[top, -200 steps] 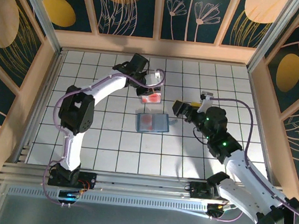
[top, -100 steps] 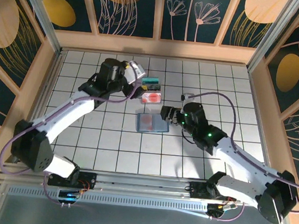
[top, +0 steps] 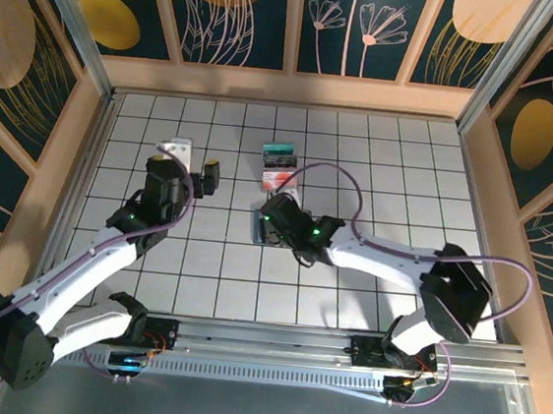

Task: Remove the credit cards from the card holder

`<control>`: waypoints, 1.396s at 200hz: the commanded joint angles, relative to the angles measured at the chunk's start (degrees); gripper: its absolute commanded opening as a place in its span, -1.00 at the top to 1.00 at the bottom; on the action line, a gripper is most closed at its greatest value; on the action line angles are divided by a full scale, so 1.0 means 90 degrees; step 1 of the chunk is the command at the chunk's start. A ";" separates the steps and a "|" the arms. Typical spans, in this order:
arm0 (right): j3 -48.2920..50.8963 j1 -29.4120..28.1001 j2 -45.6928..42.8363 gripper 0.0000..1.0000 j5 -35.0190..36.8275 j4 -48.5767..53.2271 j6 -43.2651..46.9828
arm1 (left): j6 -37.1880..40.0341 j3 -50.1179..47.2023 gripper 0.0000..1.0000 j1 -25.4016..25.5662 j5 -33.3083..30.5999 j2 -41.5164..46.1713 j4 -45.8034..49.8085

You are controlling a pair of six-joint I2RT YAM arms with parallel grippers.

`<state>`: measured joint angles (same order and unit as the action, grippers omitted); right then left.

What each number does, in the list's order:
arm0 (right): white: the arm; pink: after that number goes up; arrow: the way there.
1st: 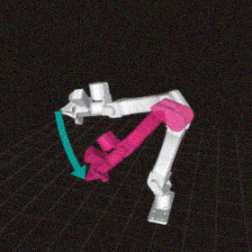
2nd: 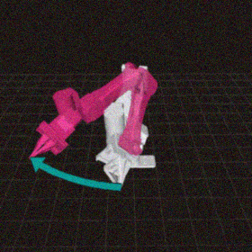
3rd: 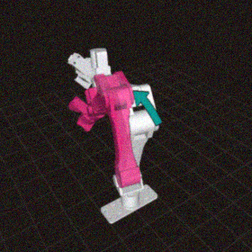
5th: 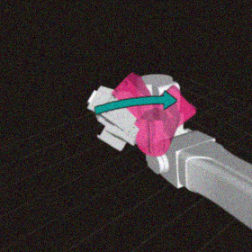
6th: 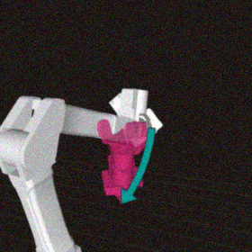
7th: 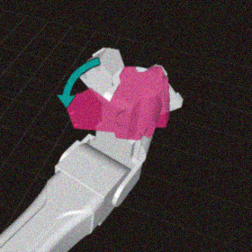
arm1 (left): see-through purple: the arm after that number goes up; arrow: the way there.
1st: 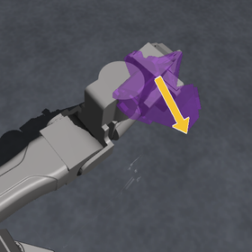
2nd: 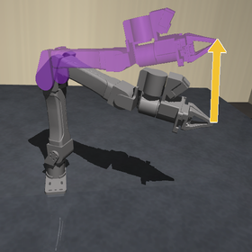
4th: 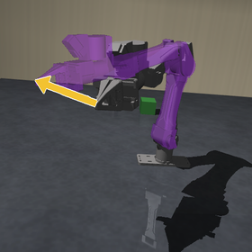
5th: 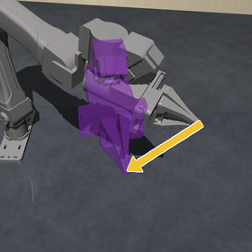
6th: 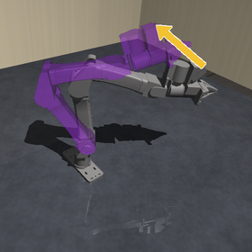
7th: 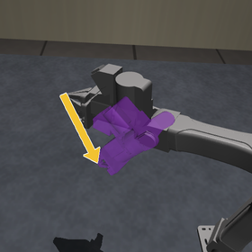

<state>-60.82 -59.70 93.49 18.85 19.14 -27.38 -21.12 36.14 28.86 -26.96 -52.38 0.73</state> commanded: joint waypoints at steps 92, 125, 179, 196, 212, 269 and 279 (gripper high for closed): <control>-0.0849 0.0308 0.1382 -0.25 -0.0158 0.0112 0.0397 | -0.1616 -0.0953 -0.98 -0.0033 -0.0296 0.0509 -0.0150; -0.0928 0.0339 0.1618 -0.34 -0.0306 0.0053 0.0454 | -0.1654 -0.0988 -0.98 -0.0033 -0.0335 0.0470 -0.0169; -0.0913 0.0397 0.1800 -0.39 -0.0502 -0.0096 0.0463 | -0.1688 -0.1006 -0.98 -0.0033 -0.0311 0.0364 -0.0208; -0.0880 0.0427 0.1828 -0.38 -0.0512 -0.0121 0.0464 | -0.1706 -0.0991 -0.98 -0.0033 -0.0250 0.0296 -0.0229; -0.0824 0.0481 0.1853 -0.31 -0.0542 -0.0158 0.0430 | -0.1711 -0.0983 -0.98 -0.0033 -0.0226 0.0264 -0.0245; -0.0501 0.0584 0.1668 -0.04 -0.0560 -0.0226 0.0293 | -0.1552 -0.0835 -0.97 -0.0034 -0.0210 0.0195 -0.0238; -0.0479 0.0589 0.1629 0.03 -0.0566 -0.0236 0.0288 | -0.1523 -0.0796 -0.98 -0.0036 -0.0171 0.0195 -0.0211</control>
<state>-66.61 -54.68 108.95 13.63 17.23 -24.32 -35.44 27.73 28.86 -28.97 -50.37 -0.03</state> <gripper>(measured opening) 0.527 0.988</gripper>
